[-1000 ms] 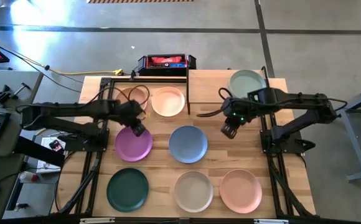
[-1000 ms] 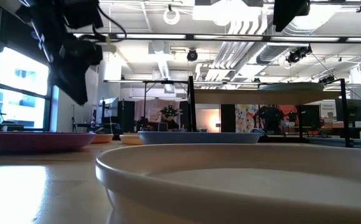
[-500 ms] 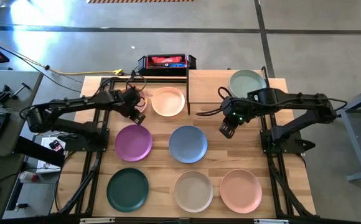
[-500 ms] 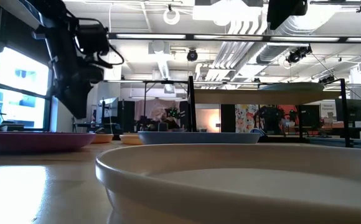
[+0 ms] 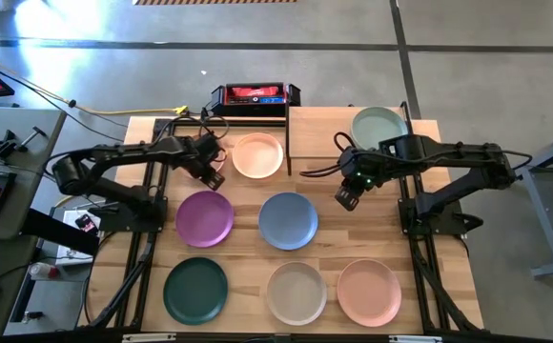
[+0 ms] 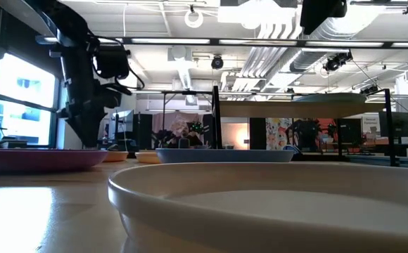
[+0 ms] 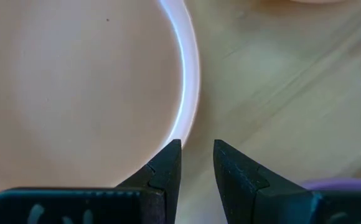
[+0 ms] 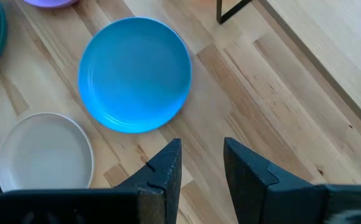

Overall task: Place and stack plates onto a shelf
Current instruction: Stack the orange plate on top of the light blue plate on the shelf

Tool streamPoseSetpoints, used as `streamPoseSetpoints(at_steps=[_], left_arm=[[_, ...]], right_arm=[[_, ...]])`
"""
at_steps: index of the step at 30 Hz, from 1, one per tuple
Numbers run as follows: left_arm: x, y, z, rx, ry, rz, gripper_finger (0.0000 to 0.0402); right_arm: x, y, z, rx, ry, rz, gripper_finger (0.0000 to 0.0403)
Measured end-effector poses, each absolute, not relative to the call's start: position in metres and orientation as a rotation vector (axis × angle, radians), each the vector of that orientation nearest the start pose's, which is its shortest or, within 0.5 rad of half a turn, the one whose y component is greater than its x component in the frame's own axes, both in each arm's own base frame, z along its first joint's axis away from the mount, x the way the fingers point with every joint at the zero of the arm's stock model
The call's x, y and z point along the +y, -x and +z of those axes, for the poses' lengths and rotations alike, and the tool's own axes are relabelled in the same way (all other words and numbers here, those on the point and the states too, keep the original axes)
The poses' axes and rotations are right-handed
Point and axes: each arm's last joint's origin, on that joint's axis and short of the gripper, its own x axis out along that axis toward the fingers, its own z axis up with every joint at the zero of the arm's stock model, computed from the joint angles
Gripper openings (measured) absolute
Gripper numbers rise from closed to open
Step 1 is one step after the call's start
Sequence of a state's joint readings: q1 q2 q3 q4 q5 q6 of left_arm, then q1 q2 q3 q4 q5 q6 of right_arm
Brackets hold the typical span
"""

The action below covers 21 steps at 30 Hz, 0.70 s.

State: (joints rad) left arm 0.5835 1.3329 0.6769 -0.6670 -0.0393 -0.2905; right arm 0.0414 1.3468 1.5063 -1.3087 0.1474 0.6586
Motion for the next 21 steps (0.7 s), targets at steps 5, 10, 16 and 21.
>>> streamPoseSetpoints(at_steps=[5,10,16,21], left_arm=[[0.121,-0.18,0.156,1.249,0.58,0.724,0.0083],[0.123,-0.181,0.148,1.294,0.561,0.757,0.0083],[0.124,-0.183,0.141,1.323,0.561,0.758,0.0083],[0.126,-0.185,0.135,1.354,0.549,0.764,0.008]], right_arm=[[0.005,-0.233,0.371,1.064,-0.476,-0.464,0.0099],[0.005,-0.233,0.371,1.064,-0.476,-0.464,0.0099],[0.005,-0.233,0.371,1.064,-0.476,-0.464,0.0099],[0.005,-0.233,0.371,1.063,-0.476,-0.464,0.0099]])
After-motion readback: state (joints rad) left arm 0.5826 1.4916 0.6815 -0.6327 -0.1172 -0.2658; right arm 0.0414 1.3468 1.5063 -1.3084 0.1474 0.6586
